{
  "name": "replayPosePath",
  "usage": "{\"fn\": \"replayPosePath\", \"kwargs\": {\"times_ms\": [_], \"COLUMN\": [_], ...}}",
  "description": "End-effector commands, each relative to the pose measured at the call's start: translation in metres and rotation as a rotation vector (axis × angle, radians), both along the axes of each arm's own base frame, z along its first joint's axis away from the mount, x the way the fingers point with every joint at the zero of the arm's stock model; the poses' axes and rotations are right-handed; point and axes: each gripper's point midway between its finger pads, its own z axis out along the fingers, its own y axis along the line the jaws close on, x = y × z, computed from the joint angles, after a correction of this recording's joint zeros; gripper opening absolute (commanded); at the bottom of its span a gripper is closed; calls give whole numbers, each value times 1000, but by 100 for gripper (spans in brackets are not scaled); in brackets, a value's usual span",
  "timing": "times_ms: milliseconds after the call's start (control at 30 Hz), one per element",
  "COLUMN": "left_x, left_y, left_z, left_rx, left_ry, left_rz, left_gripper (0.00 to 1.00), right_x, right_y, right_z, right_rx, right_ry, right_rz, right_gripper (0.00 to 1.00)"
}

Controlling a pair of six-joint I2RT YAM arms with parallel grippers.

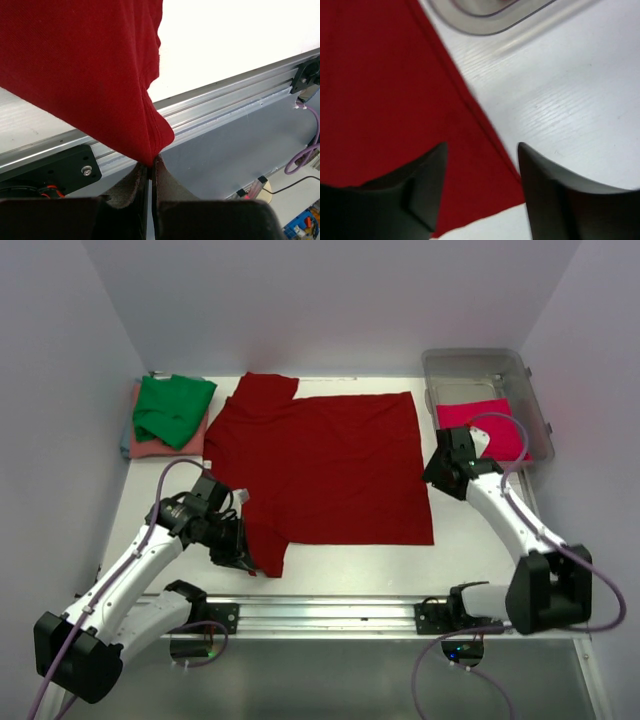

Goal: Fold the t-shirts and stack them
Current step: Fold the tshirt

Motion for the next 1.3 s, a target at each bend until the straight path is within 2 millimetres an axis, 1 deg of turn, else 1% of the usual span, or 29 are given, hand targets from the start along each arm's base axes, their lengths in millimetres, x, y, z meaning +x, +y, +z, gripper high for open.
{"fn": "replayPosePath", "kwargs": {"times_ms": [0,33,67,167,200,300,333,433,500,533,633,767,933,1067,1100,1167,1233,1267], "left_x": [0,0,1,2,2,1,1,0,0,0,1,2,2,1,0,0,0,0], "left_y": [-9,-10,-10,-10,-10,-11,-10,-10,-10,-9,-10,-11,-11,-11,-11,-11,-11,-11], "left_z": [6,6,6,6,6,6,4,4,5,5,5,5,5,4,4,5,5,6], "left_rx": [-46,-48,-48,-47,-47,-48,-44,-44,-43,-41,-45,-47,-48,-50,-51,-53,-52,-54], "left_ry": [17,19,19,19,20,23,28,31,33,33,33,35,33,31,33,32,31,28], "left_rz": [2,1,1,1,4,3,4,8,13,14,15,13,14,18,20,20,23,24], "left_gripper": [0,0,0,0,0,0,0,0,0,0,0,0,0,0,0,0,0,0], "right_x": [-18,-28,-33,-48,-57,-69,-77,-96,-105,-111,-118,-118,-108,-102,-100,-100,-100,-101], "right_y": [21,20,20,19,18,23,24,32,37,37,39,39,33,27,27,27,27,27], "right_z": [23,22,25,19,12,-2,-14,-33,-40,-44,-52,-58,-63,-75,-80,-84,-87,-89], "right_rx": [56,58,55,48,50,79,86,123,143,147,161,157,125,78,75,74,76,74], "right_ry": [-68,-40,-38,9,34,77,107,159,177,185,190,207,198,218,229,240,239,242], "right_rz": [104,111,116,123,122,123,125,130,134,130,130,122,79,52,52,48,44,42], "right_gripper": [66,71,72,72,72,70,69,65,62,61,57,56,56,56,56,55,52,47]}}
